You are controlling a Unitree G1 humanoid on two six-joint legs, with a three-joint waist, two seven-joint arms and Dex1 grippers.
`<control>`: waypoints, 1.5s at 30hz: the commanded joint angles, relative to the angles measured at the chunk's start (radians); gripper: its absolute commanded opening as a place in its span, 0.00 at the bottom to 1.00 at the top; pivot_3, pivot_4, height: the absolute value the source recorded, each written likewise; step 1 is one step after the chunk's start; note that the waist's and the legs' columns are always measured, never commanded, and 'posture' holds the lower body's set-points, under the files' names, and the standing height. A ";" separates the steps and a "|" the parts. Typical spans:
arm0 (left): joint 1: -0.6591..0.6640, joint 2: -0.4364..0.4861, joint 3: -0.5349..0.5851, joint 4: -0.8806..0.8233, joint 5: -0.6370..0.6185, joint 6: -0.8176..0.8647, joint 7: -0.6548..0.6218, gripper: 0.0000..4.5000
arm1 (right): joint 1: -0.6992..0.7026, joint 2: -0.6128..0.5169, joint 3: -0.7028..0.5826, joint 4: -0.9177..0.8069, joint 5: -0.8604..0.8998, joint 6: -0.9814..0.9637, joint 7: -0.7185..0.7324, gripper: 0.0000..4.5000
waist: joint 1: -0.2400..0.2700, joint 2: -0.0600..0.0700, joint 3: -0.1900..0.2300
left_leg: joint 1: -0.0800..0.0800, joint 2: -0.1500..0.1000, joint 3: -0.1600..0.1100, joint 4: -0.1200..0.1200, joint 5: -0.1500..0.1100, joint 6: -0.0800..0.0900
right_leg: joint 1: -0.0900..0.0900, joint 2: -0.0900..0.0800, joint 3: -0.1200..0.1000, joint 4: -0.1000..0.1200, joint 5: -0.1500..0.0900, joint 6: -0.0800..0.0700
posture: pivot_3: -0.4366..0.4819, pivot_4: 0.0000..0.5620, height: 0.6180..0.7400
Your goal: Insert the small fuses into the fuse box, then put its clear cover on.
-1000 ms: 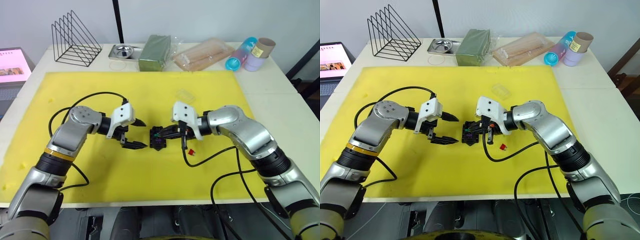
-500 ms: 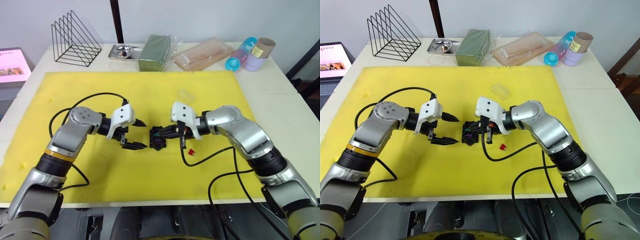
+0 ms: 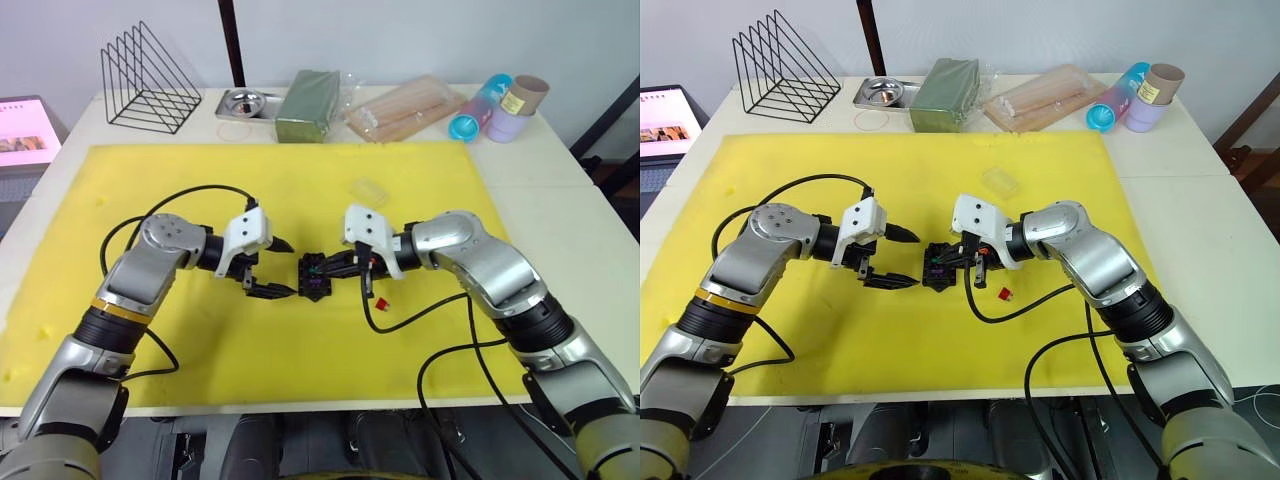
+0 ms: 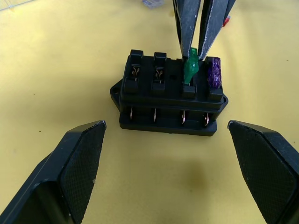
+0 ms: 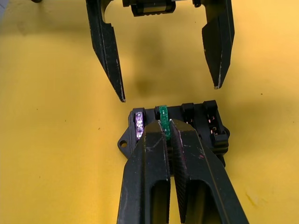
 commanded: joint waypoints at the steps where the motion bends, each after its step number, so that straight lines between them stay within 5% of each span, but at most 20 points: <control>1: -0.016 -0.002 0.014 -0.018 0.002 -0.019 0.001 0.99 | -0.016 0.009 -0.023 -0.032 0.005 0.010 0.001 0.00 | 0.000 0.000 0.000 | 0.000 0.000 0.000 0.000 0.000 0.000 | 0.000 0.000 0.000 0.000 0.000 0.000 | 0.48 0.27 1.00; 45: -0.006 -0.028 0.006 -0.010 0.027 -0.057 0.018 0.99 | -0.075 0.009 -0.019 -0.040 0.019 0.131 0.021 0.00 | 0.000 0.000 0.000 | 0.000 0.000 0.000 0.000 0.000 0.000 | 0.000 0.000 0.000 0.000 0.000 0.000 | 0.48 0.27 1.00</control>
